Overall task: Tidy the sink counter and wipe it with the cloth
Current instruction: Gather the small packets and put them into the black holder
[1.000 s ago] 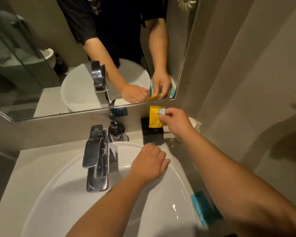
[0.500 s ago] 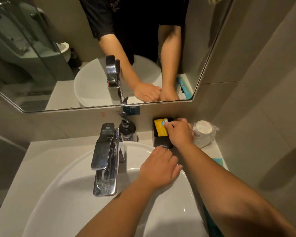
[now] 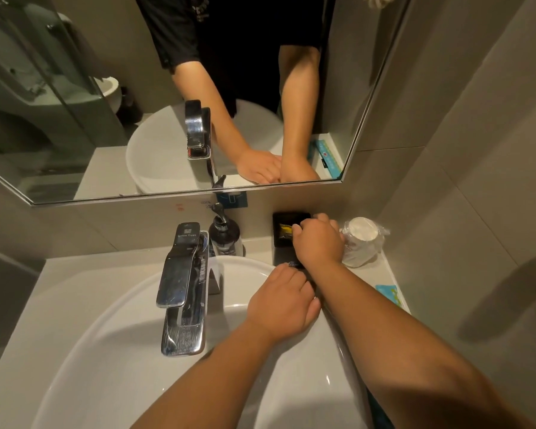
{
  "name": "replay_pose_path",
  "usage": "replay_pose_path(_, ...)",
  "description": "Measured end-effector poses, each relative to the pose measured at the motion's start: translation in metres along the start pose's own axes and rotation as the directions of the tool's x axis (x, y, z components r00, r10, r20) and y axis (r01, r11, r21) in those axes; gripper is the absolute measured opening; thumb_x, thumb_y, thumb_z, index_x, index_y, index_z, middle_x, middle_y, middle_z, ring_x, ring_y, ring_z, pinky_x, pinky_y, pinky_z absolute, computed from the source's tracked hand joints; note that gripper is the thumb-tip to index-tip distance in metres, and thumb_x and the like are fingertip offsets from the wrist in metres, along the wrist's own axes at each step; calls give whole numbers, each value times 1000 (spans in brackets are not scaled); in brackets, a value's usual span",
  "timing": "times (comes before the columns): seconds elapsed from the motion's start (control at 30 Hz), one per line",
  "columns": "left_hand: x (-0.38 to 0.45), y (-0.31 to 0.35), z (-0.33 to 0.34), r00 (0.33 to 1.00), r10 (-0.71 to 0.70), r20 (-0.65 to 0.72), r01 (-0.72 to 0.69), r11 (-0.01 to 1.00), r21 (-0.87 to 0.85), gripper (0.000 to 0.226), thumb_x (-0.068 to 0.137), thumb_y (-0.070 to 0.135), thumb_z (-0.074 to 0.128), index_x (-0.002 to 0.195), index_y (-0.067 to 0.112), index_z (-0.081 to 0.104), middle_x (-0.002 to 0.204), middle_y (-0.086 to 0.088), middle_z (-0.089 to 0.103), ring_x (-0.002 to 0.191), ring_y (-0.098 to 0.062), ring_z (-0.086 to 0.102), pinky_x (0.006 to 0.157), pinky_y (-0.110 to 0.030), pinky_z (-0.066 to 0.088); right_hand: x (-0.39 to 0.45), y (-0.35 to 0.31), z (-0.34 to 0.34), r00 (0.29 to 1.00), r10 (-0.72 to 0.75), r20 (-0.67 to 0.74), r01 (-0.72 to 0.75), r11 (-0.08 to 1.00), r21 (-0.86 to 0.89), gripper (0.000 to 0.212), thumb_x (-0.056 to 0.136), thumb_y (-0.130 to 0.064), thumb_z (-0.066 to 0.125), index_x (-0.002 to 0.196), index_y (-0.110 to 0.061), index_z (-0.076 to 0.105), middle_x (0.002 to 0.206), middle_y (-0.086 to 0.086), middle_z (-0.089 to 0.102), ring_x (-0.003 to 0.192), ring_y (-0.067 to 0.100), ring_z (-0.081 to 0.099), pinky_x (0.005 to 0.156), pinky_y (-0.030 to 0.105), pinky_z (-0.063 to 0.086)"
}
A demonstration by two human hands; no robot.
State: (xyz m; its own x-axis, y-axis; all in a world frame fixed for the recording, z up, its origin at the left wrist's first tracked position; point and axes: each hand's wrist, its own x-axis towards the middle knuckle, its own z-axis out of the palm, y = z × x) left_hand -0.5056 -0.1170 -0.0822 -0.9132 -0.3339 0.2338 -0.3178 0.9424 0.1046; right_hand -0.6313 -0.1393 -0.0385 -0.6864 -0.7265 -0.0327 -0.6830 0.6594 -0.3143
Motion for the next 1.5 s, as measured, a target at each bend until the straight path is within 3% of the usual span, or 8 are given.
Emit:
replay_pose_path(0.27,0,1,1,999,-34,-37,34,999,14,42,99,40,35,82,13,61,78,-7,59,78,-27,50,89,-39,39,14,4,-10,988,-148,37,149,989,-24,28,100,-29,45,113,-13,65,125,14,51,115,33,47,89,44,43)
replay_pose_path(0.57,-1,0,5,995,-18,-96,21,999,31,38,98,38,38,78,13,58,75,-7,56,75,-28,49,88,-40,43,22,5,-12,981,-180,72,188,975,-120,29,100,-34,43,118,-25,64,122,13,55,116,33,49,91,44,40)
replay_pose_path(0.87,-1,-1,7,995,-7,-100,11,999,47,40,99,38,36,78,12,58,74,-7,56,74,-28,50,87,-40,43,22,5,-3,998,-59,30,56,993,107,30,98,-35,45,110,-27,70,116,12,56,108,33,51,89,43,41)
replay_pose_path(1.03,0,-3,6,997,-11,-77,14,999,45,42,99,38,33,77,12,58,73,-7,55,74,-28,49,85,-40,43,0,17,-33,995,-34,-93,74,883,463,28,98,-23,45,92,-17,72,103,9,59,88,27,57,73,32,42)
replay_pose_path(1.1,1,-4,5,998,-16,-64,18,999,40,42,99,37,35,76,12,59,72,-7,54,73,-29,48,84,-40,43,-30,36,-57,989,-5,-151,80,862,500,26,96,-20,47,82,-12,68,90,7,62,78,26,56,65,34,40)
replay_pose_path(1.23,2,-2,-2,999,-14,-45,15,999,36,41,97,36,36,72,12,58,69,-7,54,70,-29,47,79,-39,39,-118,105,-72,981,186,-60,-148,907,395,26,95,-24,49,76,-11,62,74,7,66,71,31,59,65,40,50)
replay_pose_path(1.4,2,2,-7,1000,-18,9,18,998,57,46,97,39,30,75,13,61,72,-6,58,71,-28,50,79,-38,38,-203,153,-29,895,276,350,-224,957,-181,30,96,-46,41,111,-27,58,120,1,60,103,24,64,86,35,50)
replay_pose_path(1.5,2,4,-9,999,-31,28,30,998,49,47,97,40,29,77,14,63,74,-4,60,73,-25,51,82,-36,38,-215,151,-20,888,279,366,-208,953,-222,35,97,-46,42,125,-26,46,127,3,50,107,24,63,85,35,50)
